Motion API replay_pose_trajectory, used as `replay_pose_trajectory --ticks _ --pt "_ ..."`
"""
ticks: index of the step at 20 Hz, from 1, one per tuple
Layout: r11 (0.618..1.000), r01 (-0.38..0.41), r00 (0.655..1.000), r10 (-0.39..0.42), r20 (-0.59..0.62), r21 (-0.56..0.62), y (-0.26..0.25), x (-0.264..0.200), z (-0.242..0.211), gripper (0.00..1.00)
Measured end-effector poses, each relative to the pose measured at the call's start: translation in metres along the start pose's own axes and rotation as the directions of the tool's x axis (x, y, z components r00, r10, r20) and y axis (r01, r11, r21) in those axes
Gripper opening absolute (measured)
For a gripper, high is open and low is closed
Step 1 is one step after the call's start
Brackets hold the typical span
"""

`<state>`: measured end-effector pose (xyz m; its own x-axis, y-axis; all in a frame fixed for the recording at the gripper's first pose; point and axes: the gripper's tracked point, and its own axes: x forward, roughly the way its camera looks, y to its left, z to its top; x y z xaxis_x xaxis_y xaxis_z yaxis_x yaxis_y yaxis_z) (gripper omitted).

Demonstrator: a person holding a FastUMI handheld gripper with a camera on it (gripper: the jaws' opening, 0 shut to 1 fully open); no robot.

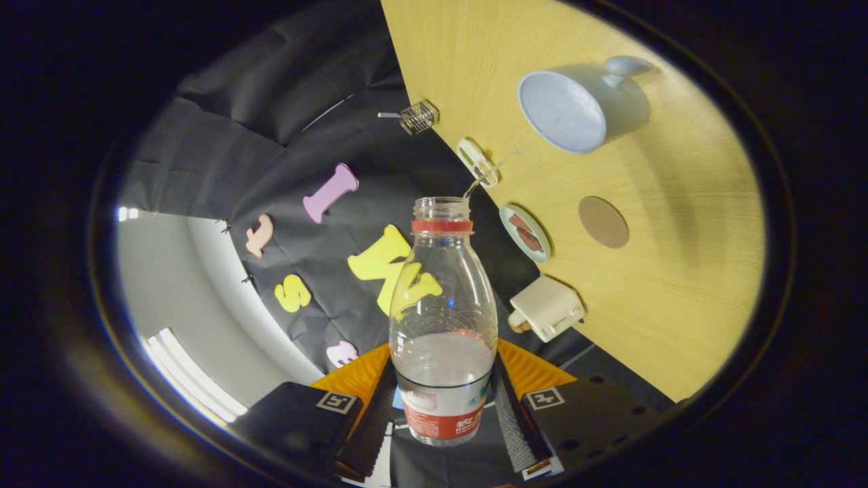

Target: Take the bottle from table, then pour the juice into the cup, finally place the bottle on the coaster

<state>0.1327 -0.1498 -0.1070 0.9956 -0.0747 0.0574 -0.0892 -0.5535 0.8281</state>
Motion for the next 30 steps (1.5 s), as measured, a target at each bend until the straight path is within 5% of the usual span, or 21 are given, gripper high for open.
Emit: replay_pose_trajectory --ticks 10,21,30 --pt "0.997 -0.016 1.000 0.017 -0.011 0.075 0.022 0.001 -0.011 0.75" --pt "0.994 0.055 0.997 -0.059 0.043 0.093 -0.018 -0.003 0.028 0.75" --pt "0.993 0.099 0.995 -0.099 0.012 -0.060 -0.038 0.000 0.016 0.76"
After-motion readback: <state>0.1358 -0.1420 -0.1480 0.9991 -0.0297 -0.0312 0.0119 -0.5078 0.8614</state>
